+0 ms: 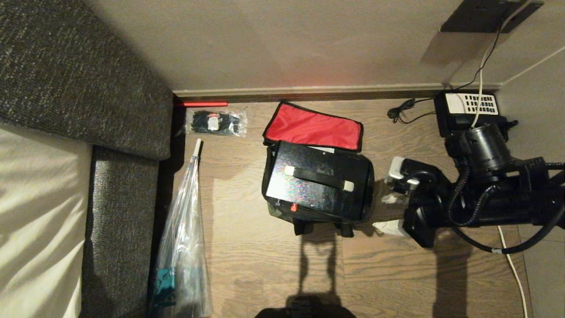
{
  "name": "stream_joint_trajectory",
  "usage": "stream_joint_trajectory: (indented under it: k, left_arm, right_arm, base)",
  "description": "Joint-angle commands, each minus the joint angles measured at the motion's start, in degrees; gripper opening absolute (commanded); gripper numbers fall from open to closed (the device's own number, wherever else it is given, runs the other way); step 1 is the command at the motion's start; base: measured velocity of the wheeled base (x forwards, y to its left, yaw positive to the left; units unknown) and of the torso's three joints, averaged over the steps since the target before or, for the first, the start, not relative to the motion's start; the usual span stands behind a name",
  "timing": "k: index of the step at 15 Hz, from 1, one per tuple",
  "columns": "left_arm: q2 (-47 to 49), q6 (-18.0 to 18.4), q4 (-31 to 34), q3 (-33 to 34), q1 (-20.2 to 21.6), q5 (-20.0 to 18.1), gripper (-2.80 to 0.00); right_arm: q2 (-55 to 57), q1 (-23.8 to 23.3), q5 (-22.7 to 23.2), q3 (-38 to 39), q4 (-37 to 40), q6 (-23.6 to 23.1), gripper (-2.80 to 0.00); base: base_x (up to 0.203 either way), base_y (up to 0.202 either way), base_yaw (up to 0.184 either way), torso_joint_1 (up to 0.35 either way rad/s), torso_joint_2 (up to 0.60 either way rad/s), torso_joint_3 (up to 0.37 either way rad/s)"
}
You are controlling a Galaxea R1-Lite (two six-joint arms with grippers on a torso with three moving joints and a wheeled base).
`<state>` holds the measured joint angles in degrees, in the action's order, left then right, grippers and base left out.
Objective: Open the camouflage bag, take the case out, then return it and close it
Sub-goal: Close the top of the storage box
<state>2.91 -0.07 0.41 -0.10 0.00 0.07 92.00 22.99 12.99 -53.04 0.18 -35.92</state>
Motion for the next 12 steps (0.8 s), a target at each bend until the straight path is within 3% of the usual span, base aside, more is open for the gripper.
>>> stream_joint_trajectory:
  k: [1,3,4,6,10,12]
  left_arm:
    - [-0.1,0.0,0.0,0.0,0.0,0.0,-2.8]
    - [-0.3,0.0,0.0,0.0,0.0,0.0,-2.8]
    - [-0.8,0.0,0.0,0.0,0.0,0.0,-2.8]
    - [-1.8,0.0,0.0,0.0,0.0,0.0,-2.8]
    - [-3.0,0.0,0.0,0.0,0.0,0.0,-2.8]
    - [-3.0,0.0,0.0,0.0,0.0,0.0,-2.8]
  right_arm:
    - [-3.2,-0.8,-10.0,0.3,1.8,16.4,-2.8]
    - [-1.5,-0.9,-17.0,0.2,2.4,31.6,-2.8]
    - [0.3,-0.8,-19.9,-0.1,2.4,34.8,-2.8]
    - [2.1,-0.8,-20.2,2.5,2.1,37.0,-2.8]
    - [8.2,-0.3,-18.8,0.9,-4.8,55.2,-2.8]
    - [11.9,-0.3,-19.1,-3.5,-6.4,57.9,-2.8]
  base:
    - [0.0,0.0,0.0,0.0,0.0,0.0]
    - [0.0,0.0,0.0,0.0,0.0,0.0]
    - [0.0,0.0,0.0,0.0,0.0,0.0]
    - [0.0,0.0,0.0,0.0,0.0,0.0]
    - [0.0,0.0,0.0,0.0,0.0,0.0]
    - [0.0,0.0,0.0,0.0,0.0,0.0]
